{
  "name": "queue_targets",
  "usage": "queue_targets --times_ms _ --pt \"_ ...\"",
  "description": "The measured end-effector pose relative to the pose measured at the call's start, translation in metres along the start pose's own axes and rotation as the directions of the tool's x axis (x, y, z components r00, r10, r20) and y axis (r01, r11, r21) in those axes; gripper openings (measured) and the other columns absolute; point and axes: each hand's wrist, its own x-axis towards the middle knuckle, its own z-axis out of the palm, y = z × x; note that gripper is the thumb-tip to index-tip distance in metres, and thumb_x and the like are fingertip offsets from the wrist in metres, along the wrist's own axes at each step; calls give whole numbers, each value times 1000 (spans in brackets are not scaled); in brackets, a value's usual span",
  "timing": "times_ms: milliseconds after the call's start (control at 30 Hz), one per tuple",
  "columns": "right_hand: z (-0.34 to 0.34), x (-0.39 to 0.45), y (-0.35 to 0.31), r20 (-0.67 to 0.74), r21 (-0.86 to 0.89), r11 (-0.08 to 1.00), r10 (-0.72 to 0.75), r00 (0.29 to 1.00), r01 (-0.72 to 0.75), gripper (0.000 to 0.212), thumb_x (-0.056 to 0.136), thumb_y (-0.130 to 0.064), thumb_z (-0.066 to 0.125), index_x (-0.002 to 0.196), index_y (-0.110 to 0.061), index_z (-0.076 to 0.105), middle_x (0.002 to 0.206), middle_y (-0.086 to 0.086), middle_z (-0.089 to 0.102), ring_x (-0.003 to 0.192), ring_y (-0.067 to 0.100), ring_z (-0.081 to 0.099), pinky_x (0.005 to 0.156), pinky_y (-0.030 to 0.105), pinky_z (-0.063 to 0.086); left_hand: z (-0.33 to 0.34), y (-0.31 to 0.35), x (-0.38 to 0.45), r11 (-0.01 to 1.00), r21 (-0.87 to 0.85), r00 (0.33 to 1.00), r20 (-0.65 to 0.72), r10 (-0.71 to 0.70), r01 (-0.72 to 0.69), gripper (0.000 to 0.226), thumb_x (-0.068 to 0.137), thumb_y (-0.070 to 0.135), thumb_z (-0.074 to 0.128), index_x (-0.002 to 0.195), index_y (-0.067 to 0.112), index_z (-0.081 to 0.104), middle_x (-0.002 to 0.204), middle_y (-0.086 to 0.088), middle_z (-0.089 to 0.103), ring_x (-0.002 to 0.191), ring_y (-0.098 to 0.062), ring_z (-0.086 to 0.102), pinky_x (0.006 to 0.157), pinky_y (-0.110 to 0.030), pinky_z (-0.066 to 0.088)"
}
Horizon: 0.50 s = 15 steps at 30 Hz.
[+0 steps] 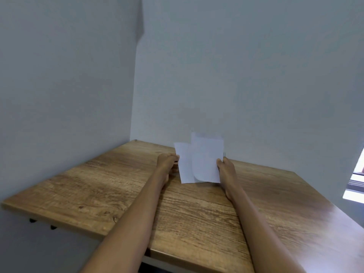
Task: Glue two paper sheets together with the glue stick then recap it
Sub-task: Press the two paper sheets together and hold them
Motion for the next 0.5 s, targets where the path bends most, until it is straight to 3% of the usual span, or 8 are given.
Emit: queue_targets --times_ms 133,200,500 --pt "3 -2 1 48 -41 999 -33 998 35 24 99 -19 42 89 -21 63 93 -3 67 79 8 61 60 20 44 -2 -2 0 999 28 997 68 23 -25 11 90 10 58 85 7 67 80 -4 70 60 -13 63 55 -23 54" --pt "2 -3 1 36 -47 998 -47 998 49 24 98 -19 44 83 -27 61 87 -7 66 77 8 61 60 21 45 -3 -2 -1 999 -7 996 78 34 -34 12 89 10 61 95 2 67 82 -5 71 57 -10 65 53 -20 54" --pt "4 -3 0 -16 -96 995 -31 999 30 13 95 -21 51 84 -23 56 87 -3 64 81 15 60 63 25 45 -2 0 -4 997 -62 995 86 44 -38 15 89 8 62 101 -1 65 78 -7 69 51 -8 65 51 -20 57"
